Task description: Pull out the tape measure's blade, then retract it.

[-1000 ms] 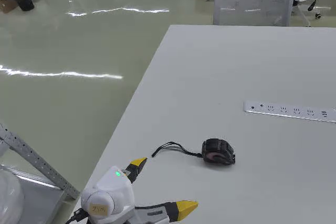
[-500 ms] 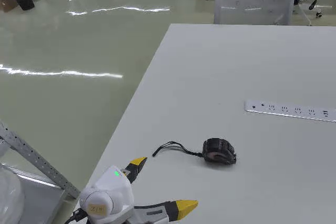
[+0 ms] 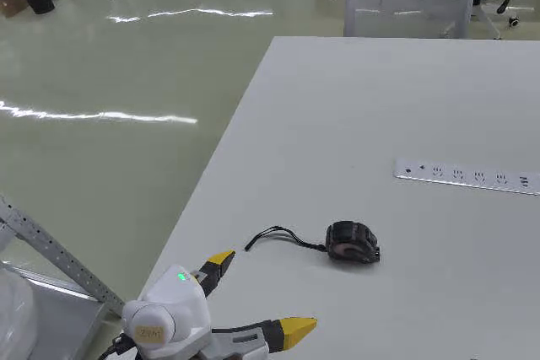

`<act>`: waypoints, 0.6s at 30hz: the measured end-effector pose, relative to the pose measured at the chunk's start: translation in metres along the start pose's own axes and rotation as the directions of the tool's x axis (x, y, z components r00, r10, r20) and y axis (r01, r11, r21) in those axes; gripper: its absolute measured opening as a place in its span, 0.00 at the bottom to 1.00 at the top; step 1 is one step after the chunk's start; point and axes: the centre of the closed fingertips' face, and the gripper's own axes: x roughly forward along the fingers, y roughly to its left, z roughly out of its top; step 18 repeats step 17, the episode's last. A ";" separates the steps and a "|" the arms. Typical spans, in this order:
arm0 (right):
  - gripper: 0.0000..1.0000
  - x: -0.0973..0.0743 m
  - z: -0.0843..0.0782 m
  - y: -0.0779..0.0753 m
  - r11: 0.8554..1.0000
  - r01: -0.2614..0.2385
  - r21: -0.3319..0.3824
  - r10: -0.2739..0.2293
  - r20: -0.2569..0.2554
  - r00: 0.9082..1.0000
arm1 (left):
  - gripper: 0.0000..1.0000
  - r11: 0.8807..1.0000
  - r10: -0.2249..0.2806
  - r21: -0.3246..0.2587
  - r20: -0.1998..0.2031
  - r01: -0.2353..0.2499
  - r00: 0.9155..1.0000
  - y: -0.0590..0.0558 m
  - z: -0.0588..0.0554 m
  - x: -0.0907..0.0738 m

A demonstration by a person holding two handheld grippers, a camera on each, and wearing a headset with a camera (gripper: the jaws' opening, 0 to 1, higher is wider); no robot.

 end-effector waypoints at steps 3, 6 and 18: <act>0.98 0.001 0.000 0.000 1.000 0.000 0.001 0.000 0.001 1.000 | 0.99 1.000 0.004 0.001 -0.006 -0.004 1.000 0.001 0.000 0.001; 0.98 0.001 0.000 -0.001 1.000 0.001 0.002 -0.001 -0.001 1.000 | 0.98 1.000 0.007 0.004 -0.016 -0.007 1.000 0.002 -0.002 0.001; 0.98 0.004 0.000 -0.003 1.000 0.002 0.001 -0.002 -0.004 1.000 | 0.97 1.000 0.017 0.008 -0.026 -0.017 1.000 0.007 -0.003 0.000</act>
